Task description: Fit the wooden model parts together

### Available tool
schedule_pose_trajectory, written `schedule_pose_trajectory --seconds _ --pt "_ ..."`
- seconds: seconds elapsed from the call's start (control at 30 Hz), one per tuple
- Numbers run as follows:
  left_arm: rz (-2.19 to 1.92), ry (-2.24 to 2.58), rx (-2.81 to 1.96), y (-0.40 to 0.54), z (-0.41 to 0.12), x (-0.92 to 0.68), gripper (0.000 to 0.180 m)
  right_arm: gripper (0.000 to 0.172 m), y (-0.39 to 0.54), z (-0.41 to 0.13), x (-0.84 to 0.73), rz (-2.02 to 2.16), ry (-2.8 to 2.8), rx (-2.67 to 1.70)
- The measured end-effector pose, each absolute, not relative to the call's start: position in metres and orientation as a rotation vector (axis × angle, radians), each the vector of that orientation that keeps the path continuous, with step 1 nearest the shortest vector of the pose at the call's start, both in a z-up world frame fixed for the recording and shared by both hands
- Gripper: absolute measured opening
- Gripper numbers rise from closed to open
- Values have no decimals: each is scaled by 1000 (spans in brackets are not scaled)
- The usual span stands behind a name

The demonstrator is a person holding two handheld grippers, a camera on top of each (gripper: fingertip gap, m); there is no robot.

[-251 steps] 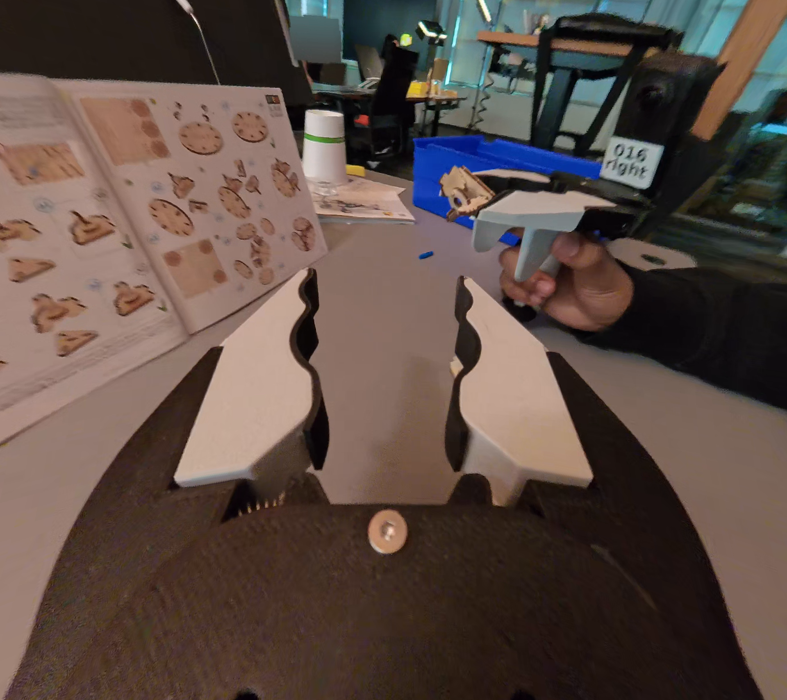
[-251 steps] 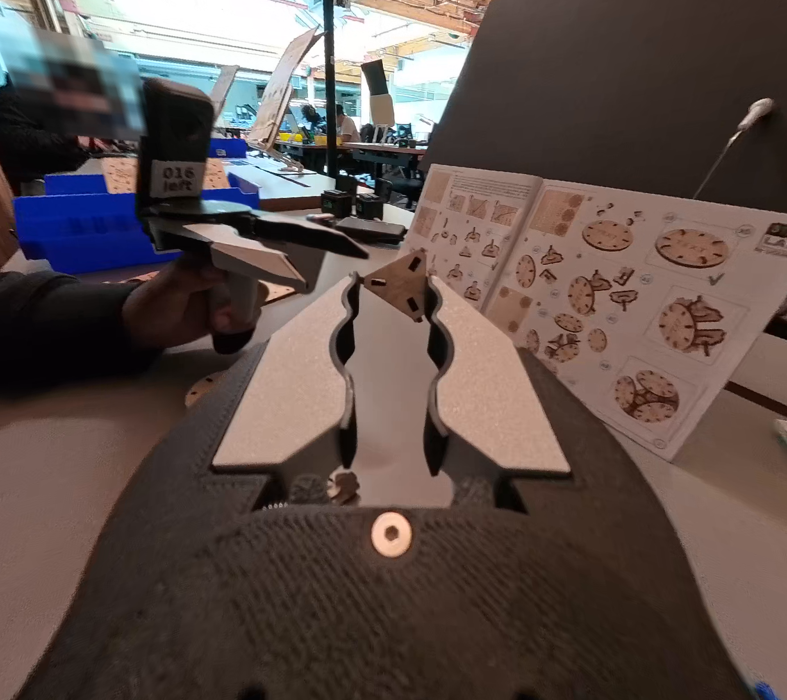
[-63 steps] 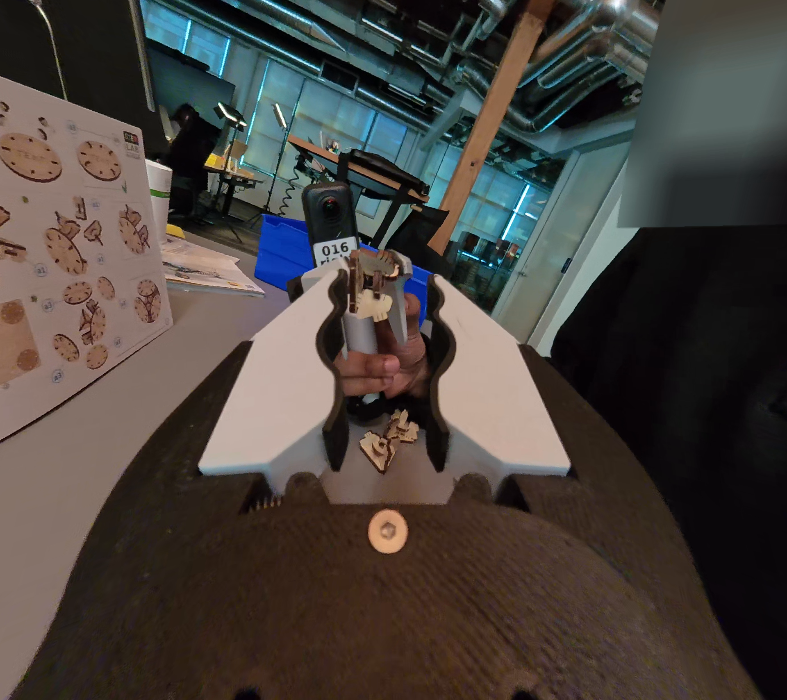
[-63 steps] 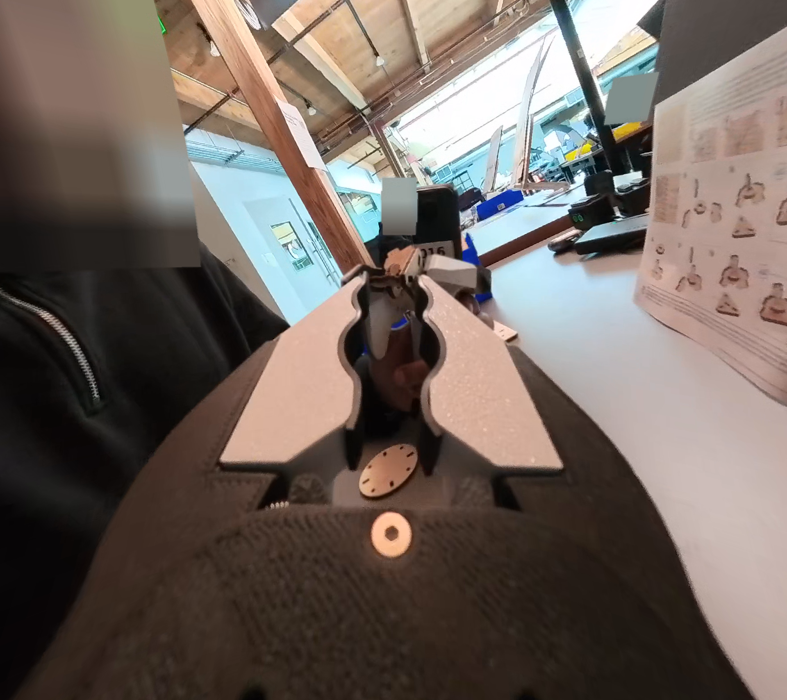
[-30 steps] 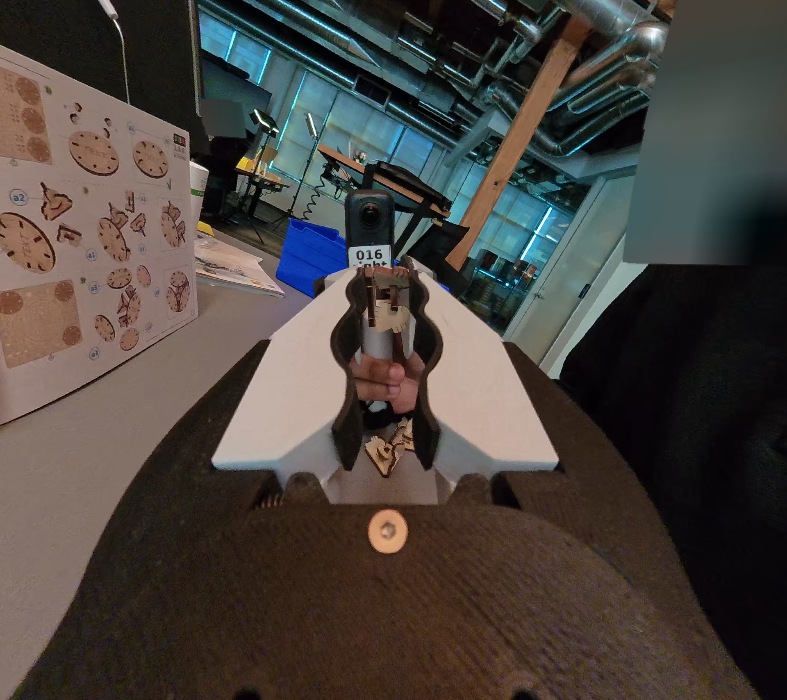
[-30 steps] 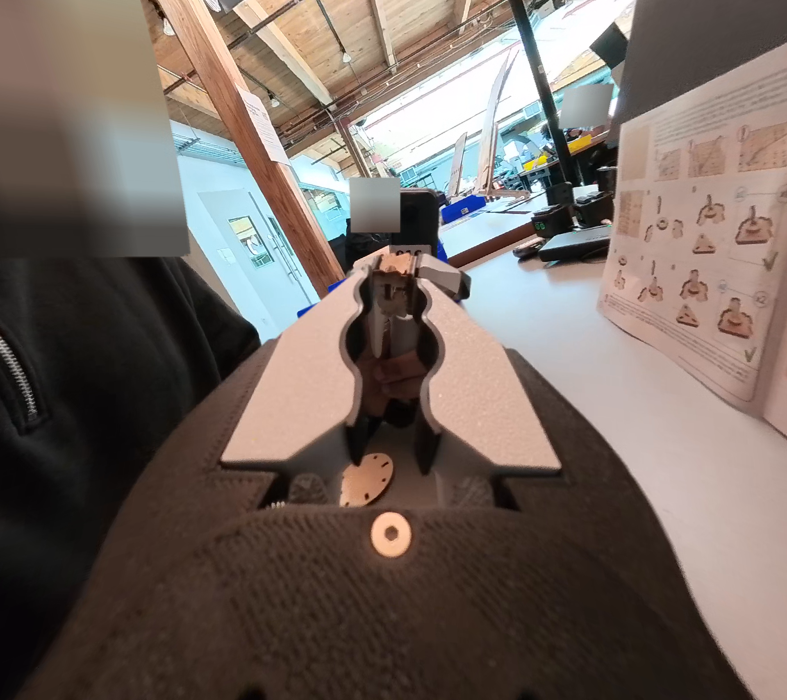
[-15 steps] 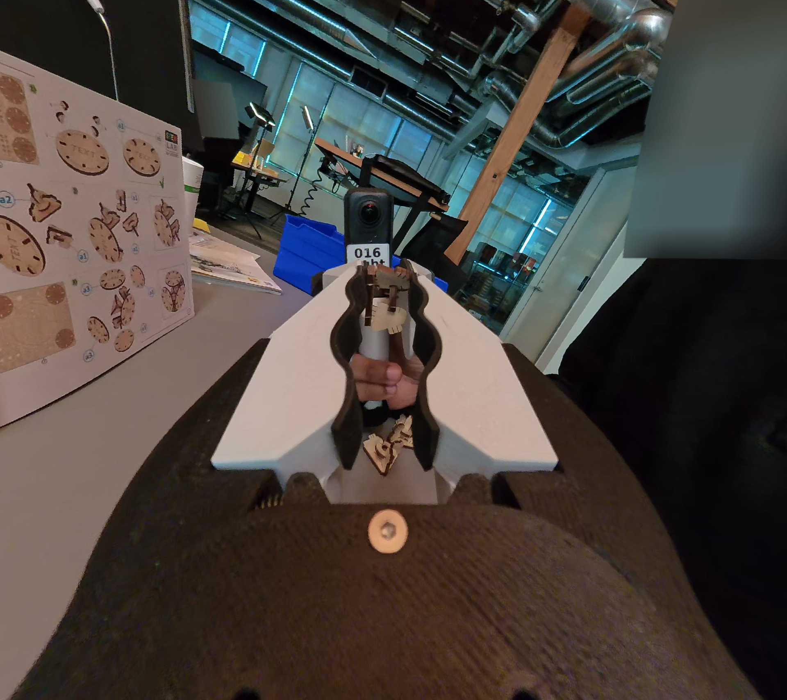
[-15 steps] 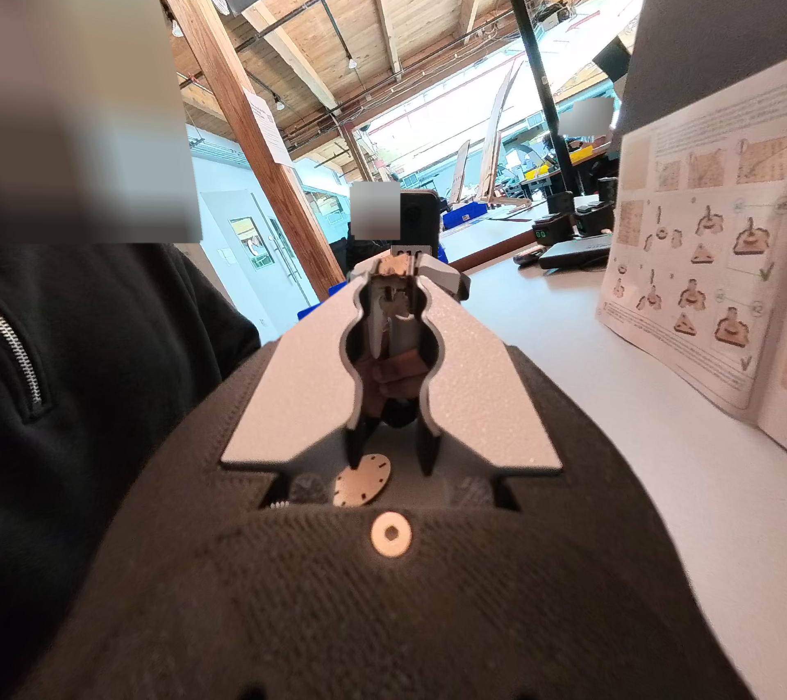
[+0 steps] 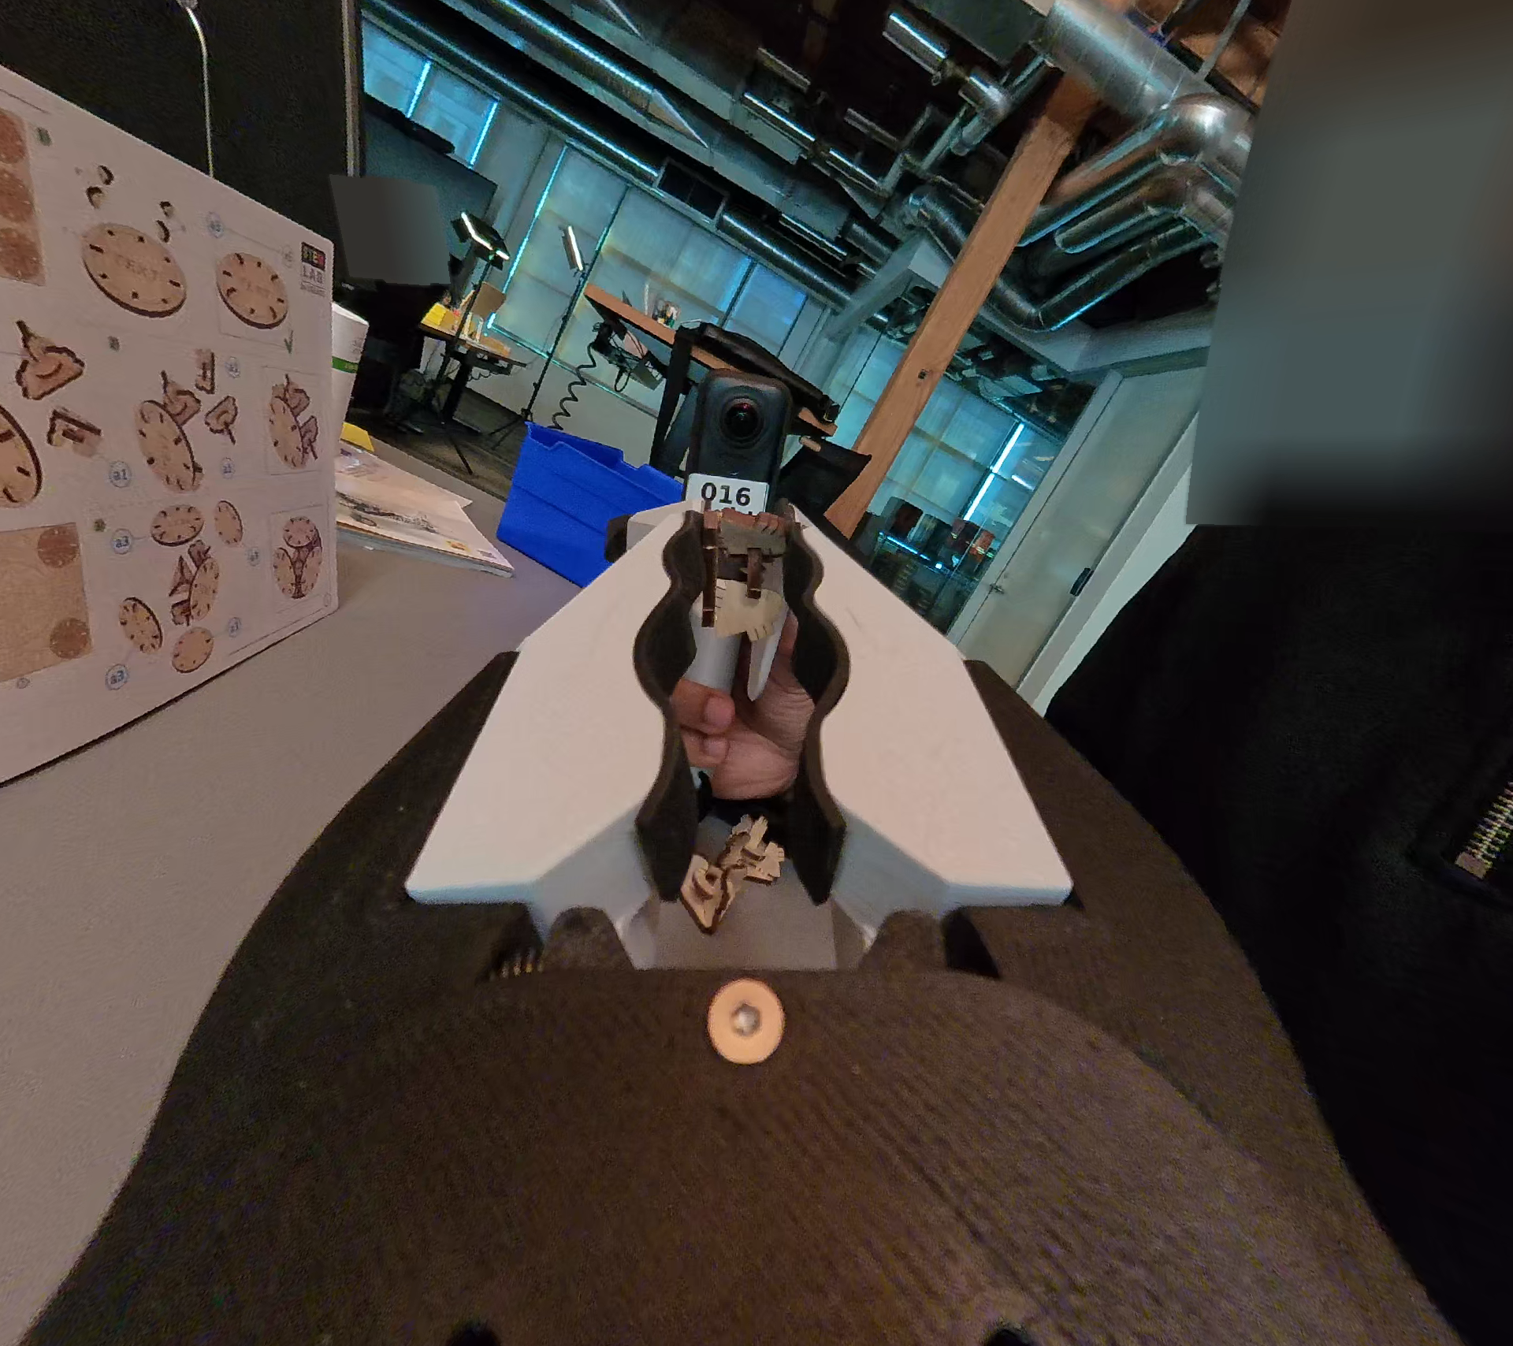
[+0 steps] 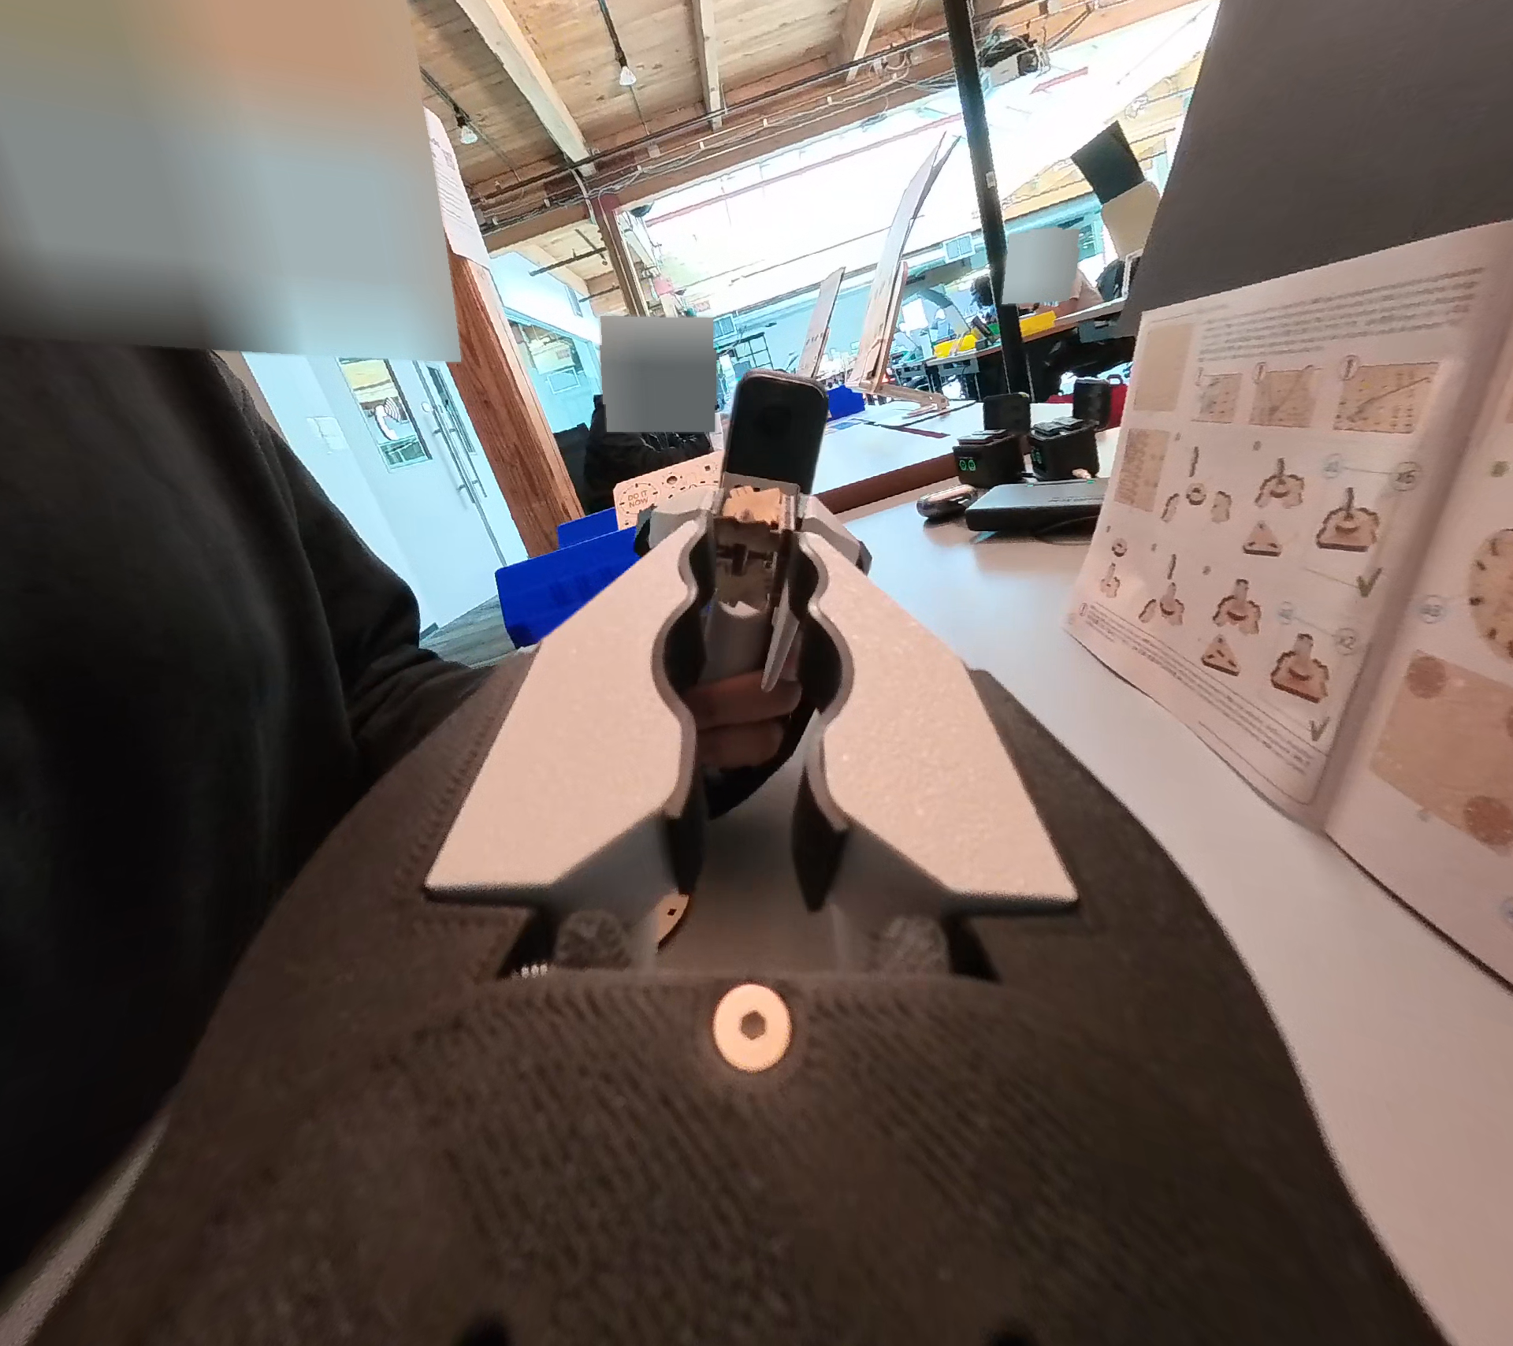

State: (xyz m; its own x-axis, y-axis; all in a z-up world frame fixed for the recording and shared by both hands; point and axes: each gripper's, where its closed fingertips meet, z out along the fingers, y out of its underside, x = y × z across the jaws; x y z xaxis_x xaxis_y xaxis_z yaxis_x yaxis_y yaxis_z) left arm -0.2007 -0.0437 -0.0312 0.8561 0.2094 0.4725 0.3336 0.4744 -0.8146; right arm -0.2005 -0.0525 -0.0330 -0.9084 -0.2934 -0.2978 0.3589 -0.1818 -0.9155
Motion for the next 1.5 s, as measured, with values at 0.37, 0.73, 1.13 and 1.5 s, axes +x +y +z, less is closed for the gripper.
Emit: schedule_pose_trajectory --seconds 0.37,0.73,1.13,1.5 --pt "9 -547 -1160 -45 -33 -200 18 16 -54 -33 -200 -2048 1535 108" --pt "271 -535 -1314 -41 -35 -200 18 21 -49 -32 -208 -1957 1406 188" --pt "664 -560 -1527 -40 -51 -211 18 9 -53 -49 -216 -1741 1372 339" --pt "854 -616 -1595 -51 -59 -223 18 1 -49 -54 -223 -1659 1324 414"
